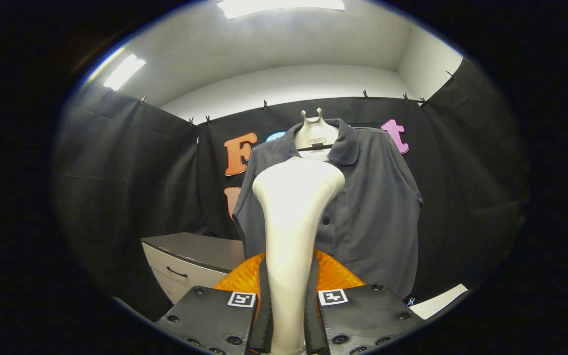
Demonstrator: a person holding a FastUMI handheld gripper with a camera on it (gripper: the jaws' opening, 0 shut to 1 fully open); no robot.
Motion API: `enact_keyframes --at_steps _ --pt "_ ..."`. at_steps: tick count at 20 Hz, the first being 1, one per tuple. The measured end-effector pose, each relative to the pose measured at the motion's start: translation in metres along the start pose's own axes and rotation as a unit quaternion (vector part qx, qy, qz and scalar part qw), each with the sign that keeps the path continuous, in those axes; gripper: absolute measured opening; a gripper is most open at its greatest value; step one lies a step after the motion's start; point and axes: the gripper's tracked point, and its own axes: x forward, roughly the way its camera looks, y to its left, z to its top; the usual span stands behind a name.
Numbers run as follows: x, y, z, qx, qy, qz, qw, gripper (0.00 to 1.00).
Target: Iron the clothes twice with a garment steamer, once on the left side and once on the right side.
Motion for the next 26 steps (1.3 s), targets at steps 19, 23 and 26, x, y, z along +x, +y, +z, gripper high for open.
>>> enact_keyframes --at_steps 19,23,26 --pt "0.128 0.023 -0.052 0.012 0.044 -0.004 0.999 0.32" --pt "0.137 0.019 -0.060 0.001 0.049 -0.014 0.999 0.32" --pt "0.131 0.015 -0.076 0.007 0.062 -0.021 0.998 0.32"
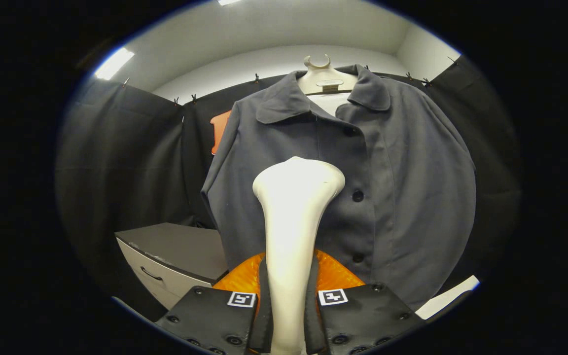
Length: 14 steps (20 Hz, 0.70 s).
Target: Iron the clothes twice with a garment steamer, once on the left side and once on the right side.
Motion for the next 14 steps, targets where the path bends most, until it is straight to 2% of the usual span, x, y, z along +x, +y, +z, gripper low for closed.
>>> enact_keyframes --at_steps 14 --pt "-0.024 0.003 -0.105 0.005 0.057 0.003 0.998 0.32"
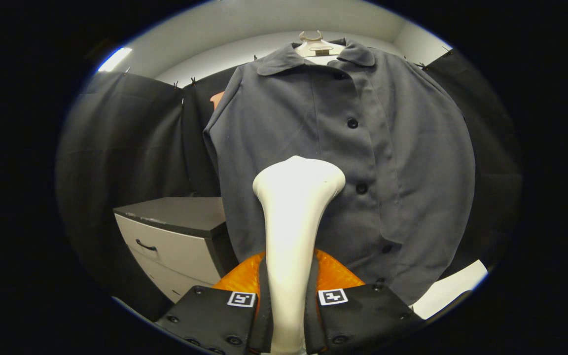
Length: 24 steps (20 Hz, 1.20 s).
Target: Iron the clothes twice with a garment steamer, once on the left side and once on the right side.
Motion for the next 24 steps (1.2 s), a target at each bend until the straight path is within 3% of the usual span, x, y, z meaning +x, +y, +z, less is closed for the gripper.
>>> enact_keyframes --at_steps 16,20,24 --pt "-0.028 -0.004 -0.122 0.010 0.078 -0.010 0.997 0.32" --pt "-0.042 -0.012 -0.121 0.017 0.077 -0.019 0.997 0.33" --pt "-0.067 -0.014 -0.073 0.011 0.037 -0.011 0.999 0.33"
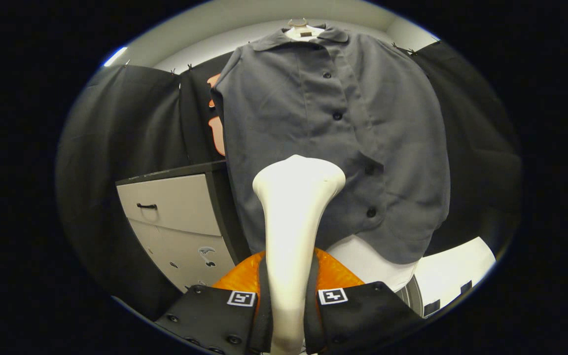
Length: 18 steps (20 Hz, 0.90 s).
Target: Iron the clothes twice with a garment steamer, once on the left side and once on the right side.
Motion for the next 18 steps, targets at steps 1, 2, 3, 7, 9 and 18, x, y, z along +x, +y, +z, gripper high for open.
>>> enact_keyframes --at_steps 1,2,3,7,9,18 --pt "-0.008 -0.003 0.016 0.001 -0.014 0.002 1.000 0.33" --pt "-0.014 -0.006 0.031 0.003 -0.026 0.000 1.000 0.33" --pt "-0.019 -0.010 0.046 0.003 -0.037 -0.003 0.999 0.33" --pt "-0.037 -0.030 0.107 0.009 -0.085 -0.012 0.996 0.32" --pt "-0.047 -0.048 0.131 0.003 -0.103 -0.022 0.994 0.32" --pt "-0.042 -0.128 0.236 -0.014 -0.154 -0.073 0.985 0.32"
